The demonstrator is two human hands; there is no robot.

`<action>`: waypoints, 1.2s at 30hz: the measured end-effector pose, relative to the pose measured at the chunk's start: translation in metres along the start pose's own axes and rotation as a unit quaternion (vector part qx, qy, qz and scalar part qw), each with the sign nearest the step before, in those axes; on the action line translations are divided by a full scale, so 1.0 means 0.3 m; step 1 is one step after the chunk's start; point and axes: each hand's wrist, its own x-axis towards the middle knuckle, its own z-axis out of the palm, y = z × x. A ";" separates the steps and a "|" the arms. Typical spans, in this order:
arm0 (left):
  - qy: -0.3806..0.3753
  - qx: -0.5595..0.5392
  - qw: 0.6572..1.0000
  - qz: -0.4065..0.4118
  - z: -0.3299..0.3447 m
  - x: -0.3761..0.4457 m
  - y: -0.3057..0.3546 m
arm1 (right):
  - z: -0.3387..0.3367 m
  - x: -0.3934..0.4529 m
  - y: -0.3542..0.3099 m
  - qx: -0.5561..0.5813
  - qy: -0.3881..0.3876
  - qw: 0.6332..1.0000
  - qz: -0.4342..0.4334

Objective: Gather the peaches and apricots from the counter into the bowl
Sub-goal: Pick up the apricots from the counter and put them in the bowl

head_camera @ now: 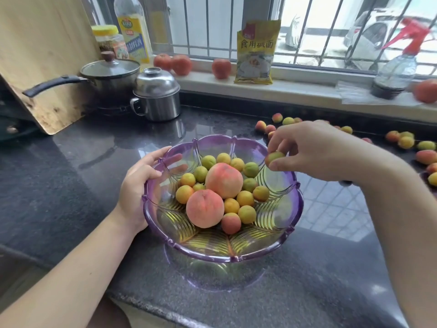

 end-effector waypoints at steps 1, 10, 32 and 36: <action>0.000 -0.005 1.000 -0.003 -0.002 0.001 0.000 | 0.012 0.004 -0.002 -0.037 0.000 0.999 -0.005; 0.000 0.009 1.000 -0.004 -0.006 0.001 0.001 | 0.108 0.037 -0.025 -0.178 -0.002 0.983 -0.040; 0.002 0.023 1.000 0.008 -0.002 -0.006 0.004 | 0.121 0.050 -0.014 -0.156 0.064 0.985 -0.049; 0.003 0.027 1.000 0.014 -0.001 -0.001 0.000 | 0.082 0.095 0.118 0.006 0.201 0.979 0.022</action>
